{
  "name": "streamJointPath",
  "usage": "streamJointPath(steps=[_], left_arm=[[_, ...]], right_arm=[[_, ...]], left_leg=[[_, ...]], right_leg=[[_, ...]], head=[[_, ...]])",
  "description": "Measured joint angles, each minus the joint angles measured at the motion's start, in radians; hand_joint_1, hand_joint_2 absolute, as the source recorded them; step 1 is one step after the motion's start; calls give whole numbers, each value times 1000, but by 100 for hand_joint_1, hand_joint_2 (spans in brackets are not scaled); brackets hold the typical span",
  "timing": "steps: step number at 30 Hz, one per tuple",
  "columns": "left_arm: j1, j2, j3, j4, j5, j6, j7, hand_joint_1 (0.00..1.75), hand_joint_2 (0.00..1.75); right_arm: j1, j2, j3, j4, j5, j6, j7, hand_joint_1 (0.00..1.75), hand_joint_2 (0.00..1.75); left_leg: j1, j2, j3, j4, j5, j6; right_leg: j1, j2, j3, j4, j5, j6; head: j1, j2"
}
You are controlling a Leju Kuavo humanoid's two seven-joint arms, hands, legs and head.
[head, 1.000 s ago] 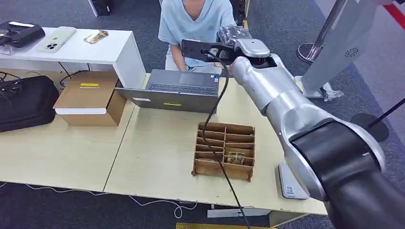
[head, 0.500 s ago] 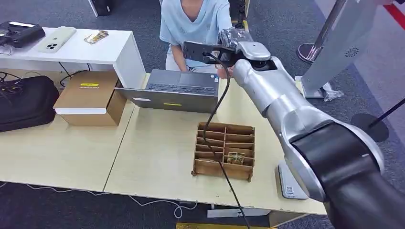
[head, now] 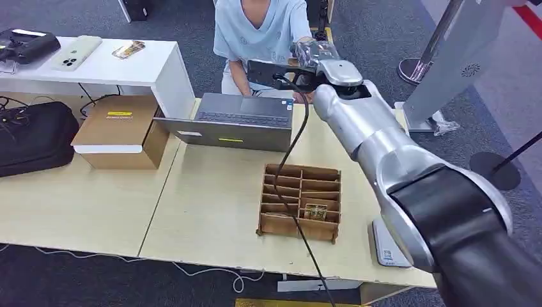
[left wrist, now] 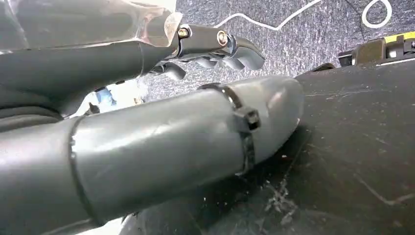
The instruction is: Pass the card to the sensor for recognition and then transmit it.
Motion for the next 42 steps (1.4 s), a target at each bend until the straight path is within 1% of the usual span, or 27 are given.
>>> streamJointPath(steps=[2,7,11,16,18,22,26,28,31,33,35,38,40,41,42], left_arm=[[-2,-1,-1,0,-1,-1,0,0,0],[-2,-3,-6,0,-4,-1,1,0,0],[-3,-3,-6,0,-6,-2,1,0,0],[-3,-3,-7,0,-8,1,1,0,0],[-3,-3,-7,0,-9,2,1,0,0],[-3,-3,-7,0,-6,5,1,0,0],[-3,-3,-7,0,-6,6,1,0,0],[-3,-3,-7,0,-6,13,1,0,0],[-1,-3,-7,0,-2,25,5,0,0],[1,-3,-7,0,4,37,12,0,0],[5,-3,-7,0,7,45,18,0,0],[10,-3,-7,0,10,54,18,0,0],[10,-3,-6,0,15,56,19,0,0],[12,-3,-6,0,17,63,18,0,0],[14,-2,-6,0,18,68,18,0,0]], right_arm=[[8,-2,0,0,-1,-17,-10,0,175],[32,-16,-26,-3,-10,-90,-30,0,175],[42,-30,-49,-3,-23,-120,-42,0,175],[56,-47,-95,-13,-69,-157,-85,0,175],[65,-53,-113,-19,-100,-176,-110,0,175],[93,-62,-186,-37,-189,-243,-195,0,175],[114,-68,-229,-48,-213,-261,-221,0,175],[130,-70,-259,-64,-272,-309,-273,0,175],[174,-71,-343,-108,-434,-401,-423,0,175],[219,-71,-401,-160,-550,-466,-525,0,175],[276,-71,-447,-227,-663,-500,-595,0,175],[343,-71,-472,-300,-725,-500,-609,0,175],[382,-72,-483,-350,-822,-433,-612,0,175],[418,-79,-485,-399,-909,-377,-611,0,175],[453,-85,-484,-442,-965,-350,-610,0,0]], left_leg=[[0,0,0,0,0,0],[0,0,0,0,0,0],[0,0,0,0,0,0],[0,0,0,0,0,0],[0,0,0,0,0,0],[0,0,0,0,0,0],[0,0,0,0,0,0],[0,0,0,0,0,0],[0,0,0,0,0,0],[0,-1,0,0,0,0],[0,-1,-1,0,0,0],[0,1,0,0,-1,0],[0,1,1,0,-1,0],[0,0,1,0,-1,0],[0,-1,0,0,-1,0]], right_leg=[[0,0,0,0,0,0],[0,0,0,0,0,0],[0,0,0,0,0,0],[0,0,0,0,0,0],[0,0,0,0,0,0],[0,0,0,0,0,0],[0,1,0,0,0,0],[0,0,0,0,0,0],[0,0,0,0,0,0],[0,-1,0,0,0,0],[0,-1,0,-1,0,0],[0,1,0,-1,0,0],[0,1,0,-1,0,0],[0,0,0,-1,0,0],[0,-1,0,-2,0,0]], head=[[0,0],[0,0],[0,0],[0,0],[0,0],[0,0],[0,0],[0,0],[0,0],[0,0],[0,0],[0,0],[0,0],[0,0],[0,0]])
